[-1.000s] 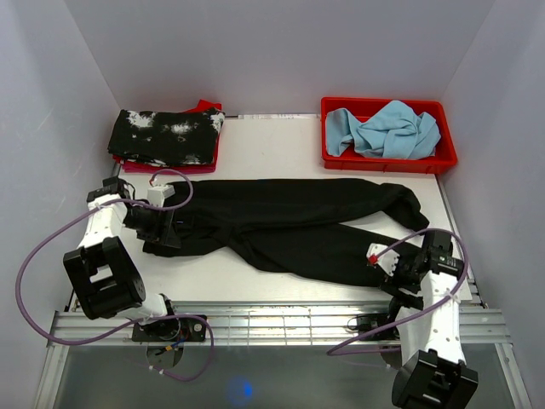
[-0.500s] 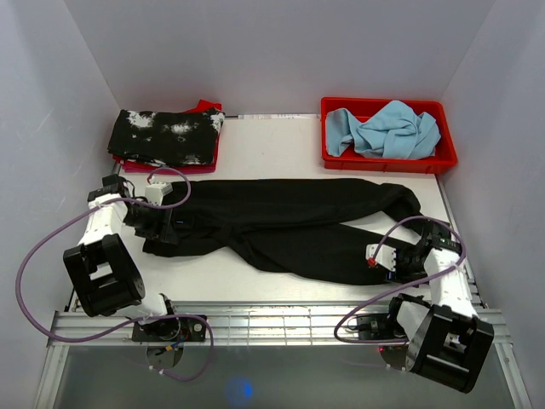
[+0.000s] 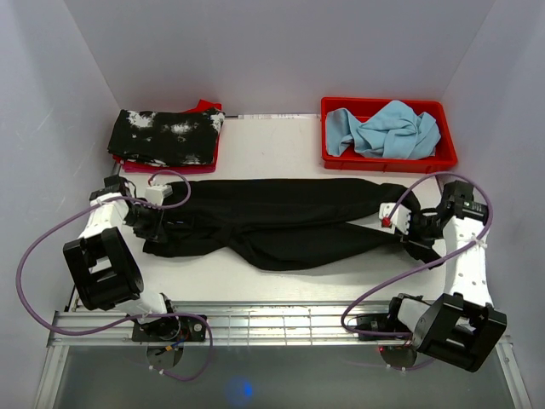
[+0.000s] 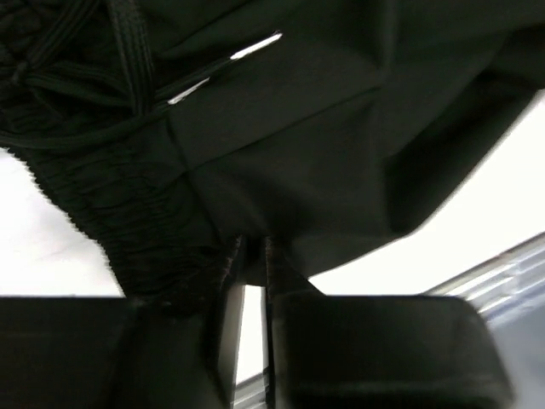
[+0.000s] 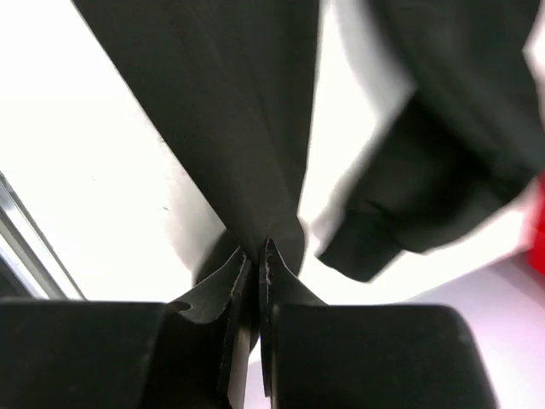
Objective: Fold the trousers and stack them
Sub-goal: Flatten the trousers out
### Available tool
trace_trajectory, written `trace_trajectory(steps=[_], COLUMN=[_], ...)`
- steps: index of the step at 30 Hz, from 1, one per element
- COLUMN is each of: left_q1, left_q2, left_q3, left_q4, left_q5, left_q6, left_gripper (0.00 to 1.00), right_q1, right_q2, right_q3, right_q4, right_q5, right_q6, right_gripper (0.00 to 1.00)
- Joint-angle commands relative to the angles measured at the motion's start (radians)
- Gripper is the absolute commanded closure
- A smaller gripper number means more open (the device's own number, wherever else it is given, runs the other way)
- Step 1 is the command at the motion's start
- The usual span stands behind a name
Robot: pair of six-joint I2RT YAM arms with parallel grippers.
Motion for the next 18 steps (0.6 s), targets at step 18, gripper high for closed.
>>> trace_trajectory(steps=[18], left_q1=[0.057], left_q2=[0.055], left_q3=[0.056], left_q4=[0.176], left_q5=[-0.198], left_q6=[0.313], left_gripper=[1.00], right_q1=[-0.049], right_q2=[0.403], right_q3=[0.602], right_q4=[-0.200], right_q5=[-0.103], right_q6=[0.529], right_gripper=[0.92])
